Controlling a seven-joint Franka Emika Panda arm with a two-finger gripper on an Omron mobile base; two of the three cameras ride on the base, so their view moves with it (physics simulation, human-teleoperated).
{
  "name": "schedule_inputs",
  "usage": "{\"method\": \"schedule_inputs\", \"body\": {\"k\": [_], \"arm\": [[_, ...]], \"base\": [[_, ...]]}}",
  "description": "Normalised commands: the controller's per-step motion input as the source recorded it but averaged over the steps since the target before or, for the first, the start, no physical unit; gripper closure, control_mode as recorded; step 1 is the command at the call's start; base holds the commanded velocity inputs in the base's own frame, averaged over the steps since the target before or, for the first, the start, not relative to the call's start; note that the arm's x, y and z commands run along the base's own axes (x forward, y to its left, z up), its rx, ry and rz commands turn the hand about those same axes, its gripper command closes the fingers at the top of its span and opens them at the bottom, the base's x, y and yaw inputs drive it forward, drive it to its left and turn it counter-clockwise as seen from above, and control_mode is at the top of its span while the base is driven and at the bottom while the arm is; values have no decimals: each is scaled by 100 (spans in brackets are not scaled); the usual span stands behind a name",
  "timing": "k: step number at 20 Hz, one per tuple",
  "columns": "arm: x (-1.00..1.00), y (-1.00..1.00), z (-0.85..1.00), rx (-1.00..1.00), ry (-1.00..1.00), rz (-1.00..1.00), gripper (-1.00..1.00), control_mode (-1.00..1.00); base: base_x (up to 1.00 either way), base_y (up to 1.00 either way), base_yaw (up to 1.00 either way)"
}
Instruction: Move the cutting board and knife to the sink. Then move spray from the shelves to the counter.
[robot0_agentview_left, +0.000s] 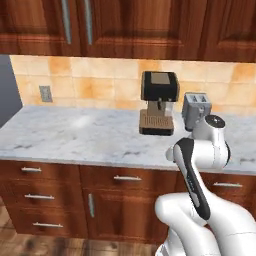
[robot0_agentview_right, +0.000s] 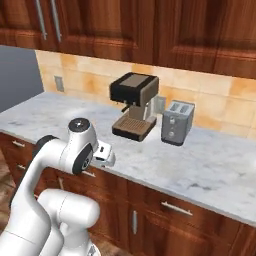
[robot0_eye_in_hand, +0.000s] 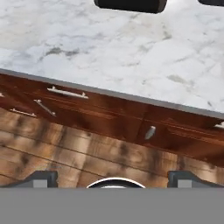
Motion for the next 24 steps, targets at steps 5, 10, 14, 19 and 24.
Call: {"method": "schedule_inputs", "body": {"k": [5,10,14,19,24], "arm": [[0,0,0,0,0,0,-100,100],[0,0,0,0,0,0,-100,100],[0,0,0,0,0,0,-100,100],[0,0,0,0,0,0,-100,100],[0,0,0,0,0,0,-100,100]], "base": [[-12,-5,100],[-1,3,90],[17,41,41],[53,51,22],[63,48,7]]}}
